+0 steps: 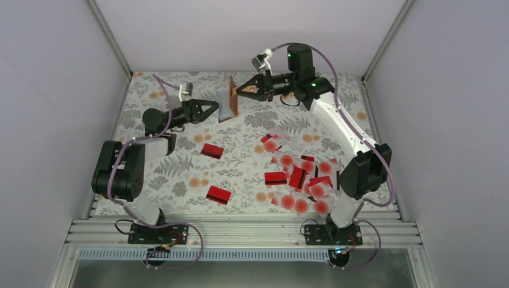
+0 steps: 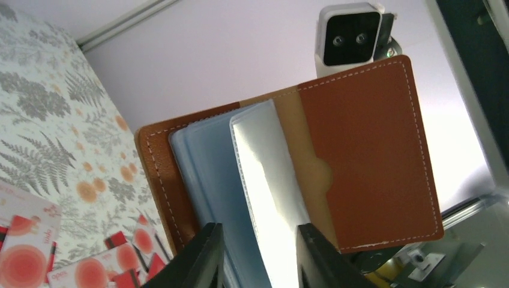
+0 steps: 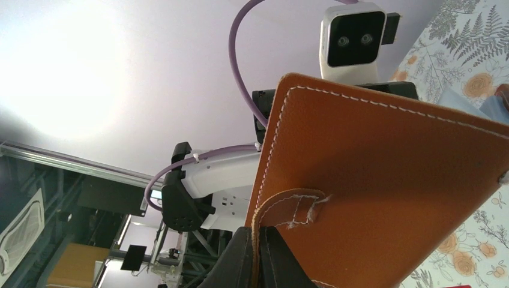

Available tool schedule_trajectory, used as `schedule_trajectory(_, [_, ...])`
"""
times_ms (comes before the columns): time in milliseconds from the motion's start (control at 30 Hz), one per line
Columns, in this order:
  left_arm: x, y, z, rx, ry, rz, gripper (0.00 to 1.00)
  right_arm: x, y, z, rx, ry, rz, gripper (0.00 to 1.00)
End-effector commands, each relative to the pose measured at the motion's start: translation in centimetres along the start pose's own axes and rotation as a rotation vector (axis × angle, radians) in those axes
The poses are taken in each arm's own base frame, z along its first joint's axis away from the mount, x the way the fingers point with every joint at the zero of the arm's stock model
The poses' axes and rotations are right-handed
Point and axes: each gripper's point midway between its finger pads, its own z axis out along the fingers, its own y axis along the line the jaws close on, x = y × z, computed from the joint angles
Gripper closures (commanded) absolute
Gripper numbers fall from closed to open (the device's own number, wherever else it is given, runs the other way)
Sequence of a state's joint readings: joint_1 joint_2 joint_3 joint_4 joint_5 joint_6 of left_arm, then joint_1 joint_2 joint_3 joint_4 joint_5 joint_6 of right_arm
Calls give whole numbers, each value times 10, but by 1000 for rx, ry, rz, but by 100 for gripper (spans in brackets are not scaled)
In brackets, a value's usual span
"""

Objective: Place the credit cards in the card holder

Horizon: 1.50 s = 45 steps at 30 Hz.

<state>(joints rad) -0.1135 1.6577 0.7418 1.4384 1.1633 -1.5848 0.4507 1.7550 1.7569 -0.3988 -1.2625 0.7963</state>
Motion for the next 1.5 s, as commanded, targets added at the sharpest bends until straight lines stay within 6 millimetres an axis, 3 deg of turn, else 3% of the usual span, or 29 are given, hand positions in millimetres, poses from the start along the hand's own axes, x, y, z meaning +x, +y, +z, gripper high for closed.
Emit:
schedule_trajectory(0, [-5, -7, -8, 5, -61, 62, 59, 0, 39, -3, -36, -5, -88, 96])
schedule_trajectory(100, [-7, 4, -17, -60, -93, 72, 42, -2, 47, -5, -41, -8, -105, 96])
schedule_trajectory(200, [-3, 7, -17, -67, -70, 71, 39, -2, 53, -6, -45, -10, -112, 96])
schedule_trajectory(533, [-5, -27, -2, 48, -5, 102, 50, -8, 68, -3, -64, -7, -139, 96])
schedule_trajectory(833, [-13, -49, 6, 159, -45, 61, 51, -8, 79, 0, -78, 2, -166, 96])
schedule_trajectory(1033, [-19, -62, 4, 216, -81, 60, 67, -7, 79, 1, -75, 5, -171, 96])
schedule_trajectory(1367, [-24, -86, 9, 257, -72, 95, 68, -6, 74, 3, -78, 18, -179, 96])
schedule_trajectory(1467, [-24, -91, 10, 267, -68, 103, 72, -6, 72, 4, -79, 19, -179, 96])
